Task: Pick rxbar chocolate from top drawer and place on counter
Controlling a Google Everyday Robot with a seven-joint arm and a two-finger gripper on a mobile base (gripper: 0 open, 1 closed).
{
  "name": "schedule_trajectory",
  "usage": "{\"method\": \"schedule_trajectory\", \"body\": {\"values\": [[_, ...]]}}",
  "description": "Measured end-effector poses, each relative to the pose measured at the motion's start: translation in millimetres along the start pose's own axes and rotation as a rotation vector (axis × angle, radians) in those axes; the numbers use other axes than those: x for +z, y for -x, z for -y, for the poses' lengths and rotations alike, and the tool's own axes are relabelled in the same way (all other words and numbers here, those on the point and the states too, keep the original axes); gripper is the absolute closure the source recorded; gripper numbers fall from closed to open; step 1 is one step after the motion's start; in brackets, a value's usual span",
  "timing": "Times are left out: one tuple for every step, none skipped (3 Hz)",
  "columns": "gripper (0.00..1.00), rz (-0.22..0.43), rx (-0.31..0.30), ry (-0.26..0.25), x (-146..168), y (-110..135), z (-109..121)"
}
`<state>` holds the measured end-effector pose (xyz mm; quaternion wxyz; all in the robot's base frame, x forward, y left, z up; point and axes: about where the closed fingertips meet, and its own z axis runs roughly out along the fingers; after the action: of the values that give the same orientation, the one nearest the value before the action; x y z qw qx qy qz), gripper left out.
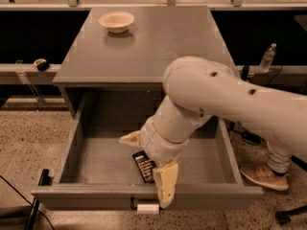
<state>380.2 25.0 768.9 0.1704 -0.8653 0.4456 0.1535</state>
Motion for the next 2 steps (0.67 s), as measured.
{"method": "schedule_trajectory", "body": {"values": [[0.00, -0.092, -0.178, 0.052, 12.2, 7.5, -2.1], [0.00, -0.105, -0.207, 0.065, 13.4, 5.4, -2.0]]}}
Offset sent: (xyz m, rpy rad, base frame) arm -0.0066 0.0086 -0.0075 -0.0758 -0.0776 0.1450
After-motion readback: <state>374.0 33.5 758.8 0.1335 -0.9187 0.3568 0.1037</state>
